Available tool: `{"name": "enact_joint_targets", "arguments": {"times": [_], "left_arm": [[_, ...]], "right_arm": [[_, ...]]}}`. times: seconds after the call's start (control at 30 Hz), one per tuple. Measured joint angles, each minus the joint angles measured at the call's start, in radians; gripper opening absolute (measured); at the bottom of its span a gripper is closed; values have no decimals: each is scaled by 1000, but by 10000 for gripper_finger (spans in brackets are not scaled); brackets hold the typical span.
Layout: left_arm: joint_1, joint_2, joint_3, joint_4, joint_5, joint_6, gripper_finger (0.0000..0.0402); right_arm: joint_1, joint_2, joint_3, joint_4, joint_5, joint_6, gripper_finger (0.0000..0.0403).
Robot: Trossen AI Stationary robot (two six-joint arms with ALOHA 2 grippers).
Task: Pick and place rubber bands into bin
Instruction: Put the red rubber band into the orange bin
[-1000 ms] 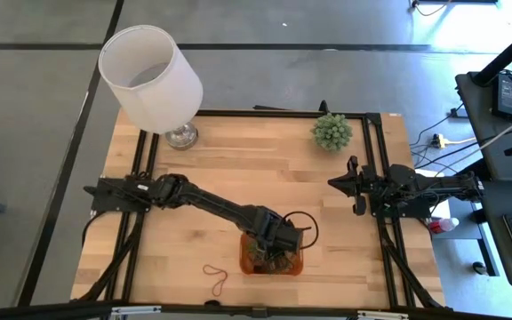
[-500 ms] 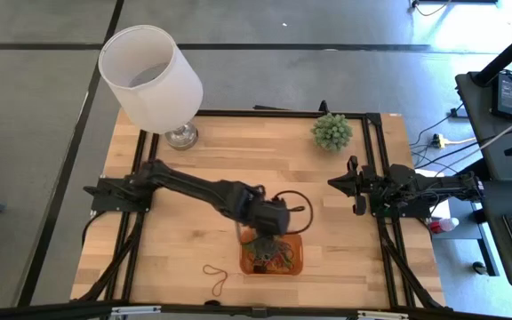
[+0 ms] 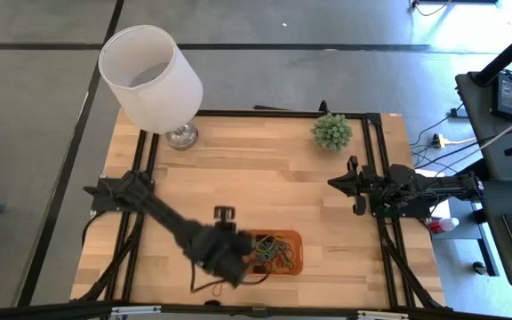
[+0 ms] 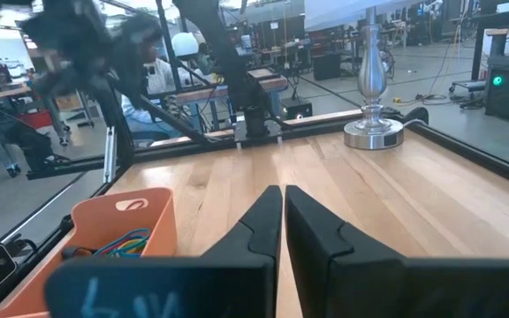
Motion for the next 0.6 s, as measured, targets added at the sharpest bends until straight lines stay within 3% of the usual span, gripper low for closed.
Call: {"name": "enact_joint_targets", "arguments": {"times": [0.2, 0.37, 0.6], "left_arm": [[-116, -1, -243, 60, 5, -72, 154], [-185, -40, -490, 365, 132, -87, 157], [-222, -202, -855, 785, 82, -177, 157]], "right_arm": [[0, 0, 0, 0, 0, -1, 23], [0, 0, 0, 0, 0, 0, 23], [0, 0, 0, -1, 0, -1, 23]]}}
